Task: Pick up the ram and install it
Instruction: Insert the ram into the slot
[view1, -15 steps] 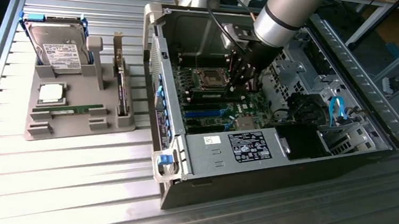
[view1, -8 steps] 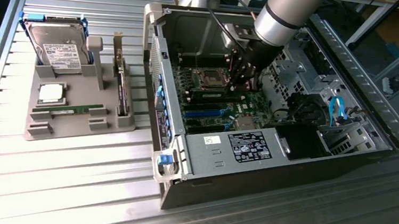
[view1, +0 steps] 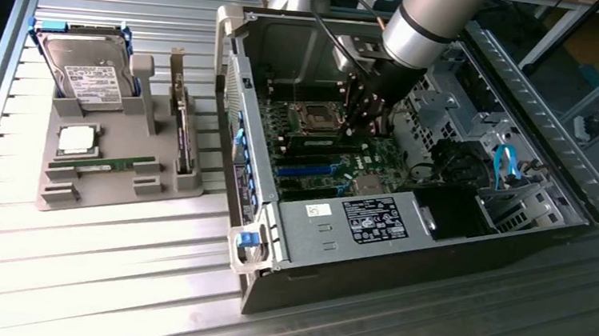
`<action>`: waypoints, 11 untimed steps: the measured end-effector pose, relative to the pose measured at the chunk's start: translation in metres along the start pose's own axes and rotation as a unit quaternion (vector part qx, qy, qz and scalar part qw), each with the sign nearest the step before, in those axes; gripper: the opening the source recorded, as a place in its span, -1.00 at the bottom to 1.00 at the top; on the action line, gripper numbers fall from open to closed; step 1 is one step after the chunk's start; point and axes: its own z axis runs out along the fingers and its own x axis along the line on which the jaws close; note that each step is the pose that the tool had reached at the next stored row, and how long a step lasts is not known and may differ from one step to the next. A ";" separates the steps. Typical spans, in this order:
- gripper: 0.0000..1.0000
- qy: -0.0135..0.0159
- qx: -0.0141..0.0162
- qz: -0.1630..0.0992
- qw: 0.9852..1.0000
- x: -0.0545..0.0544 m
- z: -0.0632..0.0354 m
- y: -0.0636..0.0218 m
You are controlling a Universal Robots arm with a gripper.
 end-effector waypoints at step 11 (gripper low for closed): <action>-0.75 0.000 0.002 0.000 1.000 0.000 0.0001 -0.0003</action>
